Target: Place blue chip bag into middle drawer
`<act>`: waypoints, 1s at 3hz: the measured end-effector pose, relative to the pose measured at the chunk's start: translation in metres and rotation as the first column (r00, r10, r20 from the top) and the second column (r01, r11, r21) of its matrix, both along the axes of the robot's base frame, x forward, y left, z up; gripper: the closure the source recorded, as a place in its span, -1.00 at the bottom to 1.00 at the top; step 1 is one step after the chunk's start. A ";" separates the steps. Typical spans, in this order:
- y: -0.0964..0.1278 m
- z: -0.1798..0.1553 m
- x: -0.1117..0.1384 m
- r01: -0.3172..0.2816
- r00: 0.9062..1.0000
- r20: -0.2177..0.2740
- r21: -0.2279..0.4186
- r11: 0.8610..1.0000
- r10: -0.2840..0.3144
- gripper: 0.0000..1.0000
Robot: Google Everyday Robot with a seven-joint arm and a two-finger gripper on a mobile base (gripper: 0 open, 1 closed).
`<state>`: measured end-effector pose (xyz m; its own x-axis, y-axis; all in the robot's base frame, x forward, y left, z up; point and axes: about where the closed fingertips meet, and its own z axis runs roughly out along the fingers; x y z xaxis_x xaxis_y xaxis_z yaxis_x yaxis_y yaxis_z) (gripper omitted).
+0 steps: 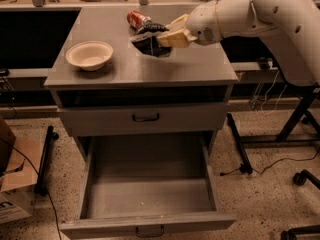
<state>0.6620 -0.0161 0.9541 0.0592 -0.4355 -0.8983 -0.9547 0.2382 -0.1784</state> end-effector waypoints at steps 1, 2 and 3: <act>-0.039 0.007 -0.079 -0.194 0.980 0.045 0.027 0.981 0.193 1.00; -0.079 -0.031 -0.127 -0.225 0.970 -0.094 -0.007 0.974 0.224 1.00; -0.090 -0.091 -0.168 -0.274 0.918 -0.307 -0.031 0.961 0.252 1.00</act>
Offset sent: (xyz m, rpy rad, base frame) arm -0.1857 -0.1292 -0.0754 -0.0706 0.2867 0.2424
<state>0.4940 -0.1057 0.8626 -0.0841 -0.5046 -0.8592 -0.9928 -0.0315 0.1157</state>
